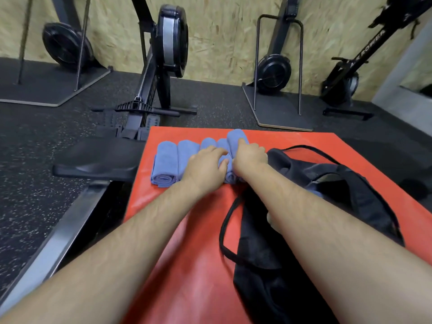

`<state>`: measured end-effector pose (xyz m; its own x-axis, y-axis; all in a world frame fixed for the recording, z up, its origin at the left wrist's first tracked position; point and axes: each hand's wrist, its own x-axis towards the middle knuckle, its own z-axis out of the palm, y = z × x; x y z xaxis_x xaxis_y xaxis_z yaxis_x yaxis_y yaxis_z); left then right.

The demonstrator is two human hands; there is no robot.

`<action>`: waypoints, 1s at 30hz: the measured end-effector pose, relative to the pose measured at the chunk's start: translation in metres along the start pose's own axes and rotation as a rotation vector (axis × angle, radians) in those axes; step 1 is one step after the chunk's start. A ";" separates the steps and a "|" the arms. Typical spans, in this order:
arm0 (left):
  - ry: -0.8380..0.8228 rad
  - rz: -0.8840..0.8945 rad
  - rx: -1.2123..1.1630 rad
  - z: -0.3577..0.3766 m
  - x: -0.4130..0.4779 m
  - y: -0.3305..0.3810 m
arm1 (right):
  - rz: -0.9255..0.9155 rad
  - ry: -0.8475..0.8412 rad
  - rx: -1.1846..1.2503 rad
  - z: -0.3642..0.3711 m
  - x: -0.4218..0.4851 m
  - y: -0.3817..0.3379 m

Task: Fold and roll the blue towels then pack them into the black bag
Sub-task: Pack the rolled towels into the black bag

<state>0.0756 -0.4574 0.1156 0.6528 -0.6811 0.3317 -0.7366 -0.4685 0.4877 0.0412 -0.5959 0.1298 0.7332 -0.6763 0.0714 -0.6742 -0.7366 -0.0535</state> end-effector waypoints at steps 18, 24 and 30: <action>-0.143 -0.169 -0.802 -0.049 -0.046 0.081 | -0.325 0.137 0.787 -0.085 -0.165 0.071; -0.308 0.243 -0.330 -0.058 -0.060 0.131 | -0.617 0.220 0.203 -0.123 -0.180 0.146; -0.392 0.160 -0.075 -0.034 -0.053 0.151 | -0.428 0.077 0.044 -0.105 -0.190 0.183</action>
<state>-0.0641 -0.4731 0.1990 0.4037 -0.9111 0.0830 -0.7989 -0.3069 0.5173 -0.2308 -0.6013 0.2108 0.9358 -0.3084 0.1708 -0.3051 -0.9512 -0.0455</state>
